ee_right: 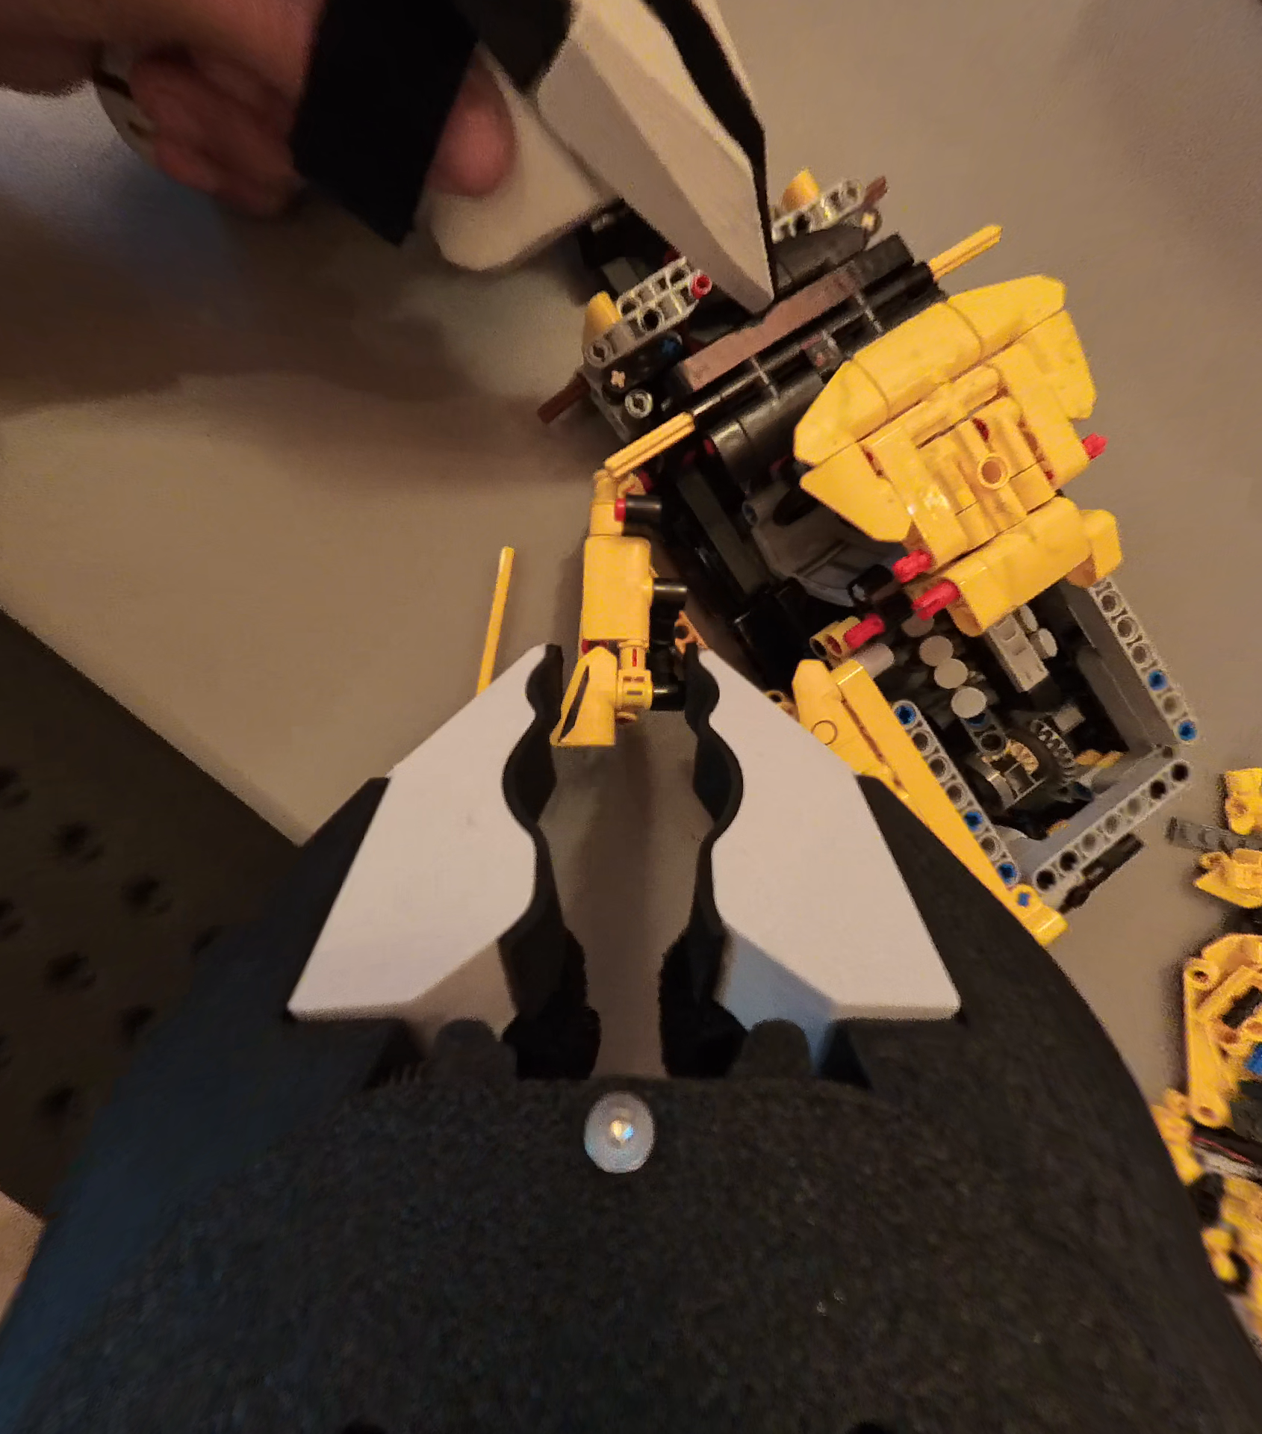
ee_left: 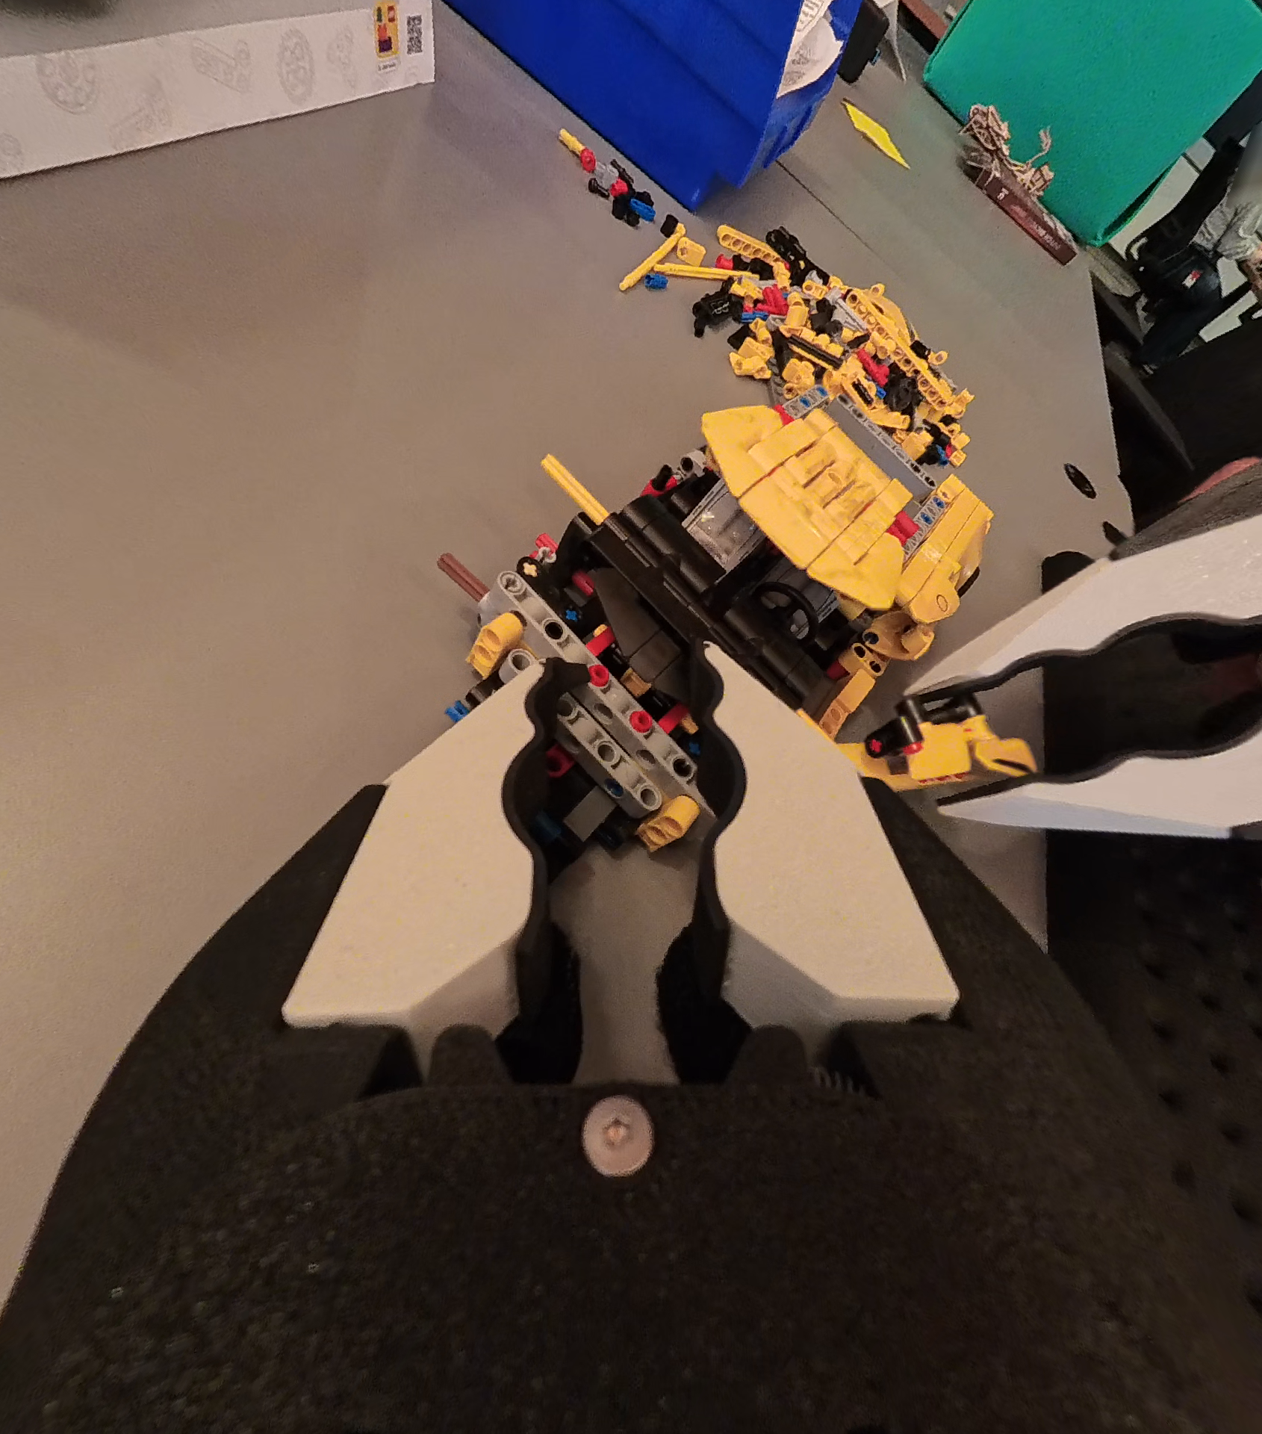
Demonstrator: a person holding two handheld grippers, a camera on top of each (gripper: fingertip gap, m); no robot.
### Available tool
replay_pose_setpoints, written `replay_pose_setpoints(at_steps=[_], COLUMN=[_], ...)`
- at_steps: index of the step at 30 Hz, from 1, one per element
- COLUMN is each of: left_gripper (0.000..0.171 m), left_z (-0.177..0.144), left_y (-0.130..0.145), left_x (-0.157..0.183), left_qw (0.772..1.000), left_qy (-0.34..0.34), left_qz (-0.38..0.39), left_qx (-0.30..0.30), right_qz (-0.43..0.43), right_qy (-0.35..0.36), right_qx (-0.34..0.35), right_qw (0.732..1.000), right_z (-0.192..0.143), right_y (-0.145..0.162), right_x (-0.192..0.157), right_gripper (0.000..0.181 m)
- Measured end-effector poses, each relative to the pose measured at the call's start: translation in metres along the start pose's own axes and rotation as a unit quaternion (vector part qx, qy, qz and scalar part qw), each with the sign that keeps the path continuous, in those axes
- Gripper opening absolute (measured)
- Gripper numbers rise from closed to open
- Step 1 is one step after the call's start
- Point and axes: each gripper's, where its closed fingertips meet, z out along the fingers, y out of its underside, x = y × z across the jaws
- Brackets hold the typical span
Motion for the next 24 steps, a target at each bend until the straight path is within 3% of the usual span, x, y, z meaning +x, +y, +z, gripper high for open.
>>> replay_pose_setpoints(at_steps=[4, 7, 9, 14, 17, 19, 21, 24], left_gripper=[0.033, 0.032, 0.033, 0.033, 0.033, 0.033, 0.033, 0.034], left_z=[0.001, 0.002, 0.003, 0.003, 0.002, 0.002, 0.002, 0.002], left_y=[0.001, 0.002, 0.002, 0.002, 0.001, 0.001, 0.000, 0.000], left_x=[0.002, 0.004, 0.006, 0.006, 0.004, 0.004, 0.004, 0.004], left_qw=[1.000, 1.000, 1.000, 1.000, 1.000, 1.000, 1.000, 1.000], left_qy=[0.005, 0.007, 0.010, 0.012, 0.010, 0.009, 0.007, 0.005], left_qz=[0.004, 0.010, 0.010, 0.007, 0.001, 0.000, 0.003, 0.004], left_qx=[-0.003, -0.005, -0.007, -0.007, -0.003, -0.002, -0.001, 0.000], right_qz=[0.086, 0.205, 0.234, 0.189, 0.094, 0.041, 0.020, 0.031], right_qy=[-0.062, -0.139, -0.155, -0.096, 0.007, -0.004, -0.033, -0.005], right_qx=[0.050, 0.102, 0.126, 0.141, 0.136, 0.129, 0.067, 0.023], right_qw=[0.993, 0.963, 0.952, 0.967, 0.986, 0.991, 0.997, 0.999], right_z=[-0.002, -0.005, -0.006, -0.006, -0.024, -0.031, -0.014, 0.013], right_y=[0.001, 0.003, 0.007, 0.006, -0.004, -0.014, -0.001, 0.017], right_x=[-0.001, -0.001, -0.001, -0.002, -0.002, -0.029, -0.053, -0.045], right_gripper=[0.029, 0.029, 0.029, 0.029, 0.039, 0.029, 0.029, 0.026])
